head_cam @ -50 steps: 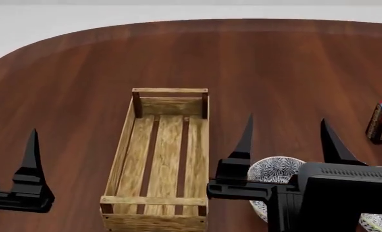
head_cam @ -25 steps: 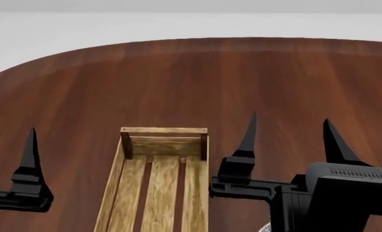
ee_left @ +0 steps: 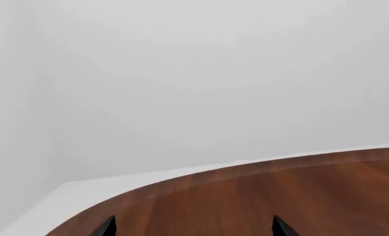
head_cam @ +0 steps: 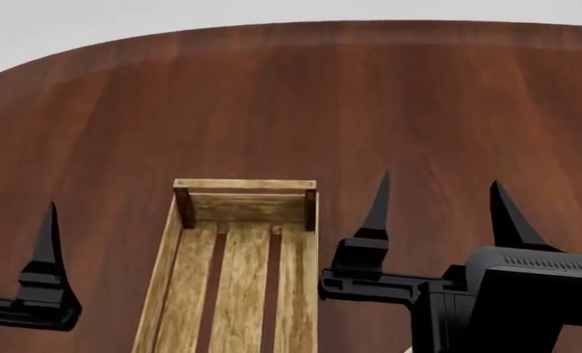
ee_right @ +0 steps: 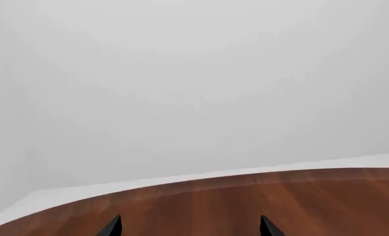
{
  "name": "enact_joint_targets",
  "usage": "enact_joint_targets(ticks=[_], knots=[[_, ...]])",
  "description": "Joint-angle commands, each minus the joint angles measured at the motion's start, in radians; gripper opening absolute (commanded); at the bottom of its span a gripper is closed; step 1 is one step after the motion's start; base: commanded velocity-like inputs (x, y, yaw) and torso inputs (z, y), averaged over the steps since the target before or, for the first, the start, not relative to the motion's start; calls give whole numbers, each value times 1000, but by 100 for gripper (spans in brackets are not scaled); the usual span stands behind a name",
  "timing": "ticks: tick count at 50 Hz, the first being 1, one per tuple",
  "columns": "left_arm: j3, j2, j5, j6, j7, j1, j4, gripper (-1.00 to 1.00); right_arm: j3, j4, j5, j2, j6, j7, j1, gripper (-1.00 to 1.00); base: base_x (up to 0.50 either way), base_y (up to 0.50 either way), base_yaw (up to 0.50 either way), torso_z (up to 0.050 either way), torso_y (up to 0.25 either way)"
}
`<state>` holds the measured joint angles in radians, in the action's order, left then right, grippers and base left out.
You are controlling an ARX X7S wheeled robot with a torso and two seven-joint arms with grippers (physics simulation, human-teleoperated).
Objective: Stack the left bowl on the right bowl and place them in the tray.
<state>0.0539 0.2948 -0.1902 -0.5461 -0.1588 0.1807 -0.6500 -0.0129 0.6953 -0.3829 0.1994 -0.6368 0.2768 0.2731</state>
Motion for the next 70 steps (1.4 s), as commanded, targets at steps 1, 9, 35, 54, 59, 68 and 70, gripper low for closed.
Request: enact_joint_targets(ticks=[1,9,35,54,59,68,70], knots=[[14,10,-3,3,7,-4,3,100,-4,0,-6,5,6,7,-2,100,0,0,0,0,-250],[16,15,-1,21,7,-8,14,100,-7,8,-15,8,0,13,-2,100,-1,0,0,0,-250],[30,18,25,-68,-52,25,-1,100,40,119,-153,41,-518,186,130,100,-1,0,0,0,-129],[47,29,29,-118,-66,33,-23,100,-5,11,-198,26,-778,257,195,100,0,0,0,0,0],[39,25,18,-126,-69,35,-33,100,1,-7,-207,14,-801,264,182,100,0,0,0,0,0],[12,15,-25,-121,-55,27,-38,100,-28,-29,-203,17,-792,275,142,100,0,0,0,0,0],[5,12,-29,-132,-63,26,-42,100,-38,-35,-198,21,-782,278,132,100,0,0,0,0,0]])
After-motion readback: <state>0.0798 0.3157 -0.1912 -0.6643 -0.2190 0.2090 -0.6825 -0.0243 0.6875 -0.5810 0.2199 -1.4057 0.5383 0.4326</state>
